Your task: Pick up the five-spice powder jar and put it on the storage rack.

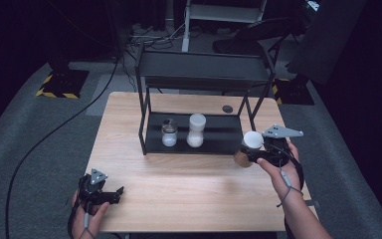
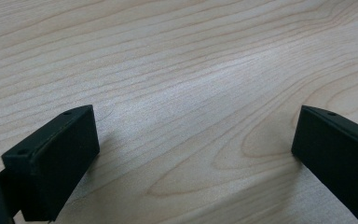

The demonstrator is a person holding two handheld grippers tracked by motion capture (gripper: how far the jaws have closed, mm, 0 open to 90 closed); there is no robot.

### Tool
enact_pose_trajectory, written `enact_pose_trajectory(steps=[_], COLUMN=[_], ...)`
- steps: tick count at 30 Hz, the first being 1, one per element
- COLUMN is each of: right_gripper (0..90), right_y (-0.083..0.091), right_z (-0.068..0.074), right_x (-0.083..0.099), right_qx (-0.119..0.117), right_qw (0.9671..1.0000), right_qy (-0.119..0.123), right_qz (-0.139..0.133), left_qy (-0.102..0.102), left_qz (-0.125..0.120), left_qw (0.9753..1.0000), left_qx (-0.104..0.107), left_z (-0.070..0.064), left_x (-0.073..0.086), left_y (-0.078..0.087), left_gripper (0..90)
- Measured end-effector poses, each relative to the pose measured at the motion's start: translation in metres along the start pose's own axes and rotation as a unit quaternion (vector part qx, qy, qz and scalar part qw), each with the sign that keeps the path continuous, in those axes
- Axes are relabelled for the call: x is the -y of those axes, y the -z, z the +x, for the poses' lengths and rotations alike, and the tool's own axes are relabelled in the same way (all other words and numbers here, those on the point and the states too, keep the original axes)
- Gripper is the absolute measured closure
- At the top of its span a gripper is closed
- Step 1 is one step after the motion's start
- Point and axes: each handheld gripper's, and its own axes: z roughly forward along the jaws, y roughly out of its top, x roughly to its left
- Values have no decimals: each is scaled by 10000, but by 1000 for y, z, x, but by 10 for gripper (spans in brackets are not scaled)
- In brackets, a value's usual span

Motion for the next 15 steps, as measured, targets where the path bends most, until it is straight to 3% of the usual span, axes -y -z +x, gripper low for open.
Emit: enact_pose_trajectory(steps=[15], right_gripper=[333], right_y=[-18], right_z=[-4], right_x=[-26], right_qx=[-106], right_qw=[9999], right_qy=[132], right_qz=[-36], left_qy=[12], left_qz=[9], left_qw=[10000], left_qx=[-7], left_z=[0], left_x=[-1], left_y=[0], left_gripper=[1])
